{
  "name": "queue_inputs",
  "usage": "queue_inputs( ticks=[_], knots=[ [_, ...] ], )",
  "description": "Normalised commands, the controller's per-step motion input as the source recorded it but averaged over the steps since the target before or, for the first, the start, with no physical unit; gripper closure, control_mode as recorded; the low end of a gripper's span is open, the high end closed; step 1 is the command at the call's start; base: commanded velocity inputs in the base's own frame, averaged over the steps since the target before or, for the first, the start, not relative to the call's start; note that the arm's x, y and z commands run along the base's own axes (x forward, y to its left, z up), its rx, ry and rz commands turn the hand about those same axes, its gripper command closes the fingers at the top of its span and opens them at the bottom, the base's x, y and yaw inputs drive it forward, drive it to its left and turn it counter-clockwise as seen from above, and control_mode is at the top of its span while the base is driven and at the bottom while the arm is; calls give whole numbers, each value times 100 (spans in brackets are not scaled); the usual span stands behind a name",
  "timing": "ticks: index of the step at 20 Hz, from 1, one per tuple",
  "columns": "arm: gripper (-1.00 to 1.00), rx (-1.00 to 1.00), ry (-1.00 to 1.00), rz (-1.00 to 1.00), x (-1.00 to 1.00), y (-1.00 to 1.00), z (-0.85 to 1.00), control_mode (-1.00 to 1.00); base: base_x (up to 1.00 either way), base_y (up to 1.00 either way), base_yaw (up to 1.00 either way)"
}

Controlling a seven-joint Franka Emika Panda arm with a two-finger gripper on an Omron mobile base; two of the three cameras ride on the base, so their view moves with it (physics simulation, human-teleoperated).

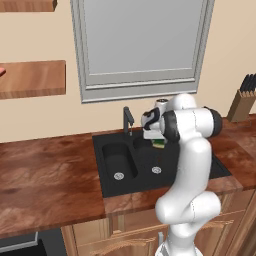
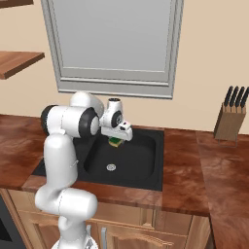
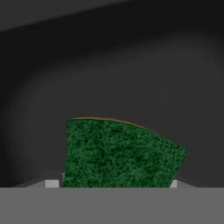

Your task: Pick up the bar soap and sponge from the sink, and place them back in the shelves.

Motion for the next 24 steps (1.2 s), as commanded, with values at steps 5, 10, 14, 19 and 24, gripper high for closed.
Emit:
queue_inputs(
  ticks=[5, 10, 14, 19, 24],
  knots=[
    [100, 0, 0, 3, -15, 1, 37, -100, 0, 0, 0],
    [100, 0, -3, 7, -25, 0, 42, -100, 0, 0, 0],
    [100, 0, -4, 7, -25, 1, 29, -100, 0, 0, 0],
    [100, 0, -8, 7, -29, 0, 22, -100, 0, 0, 0],
    [100, 0, -7, 9, -29, 0, 27, -100, 0, 0, 0]
  ],
)
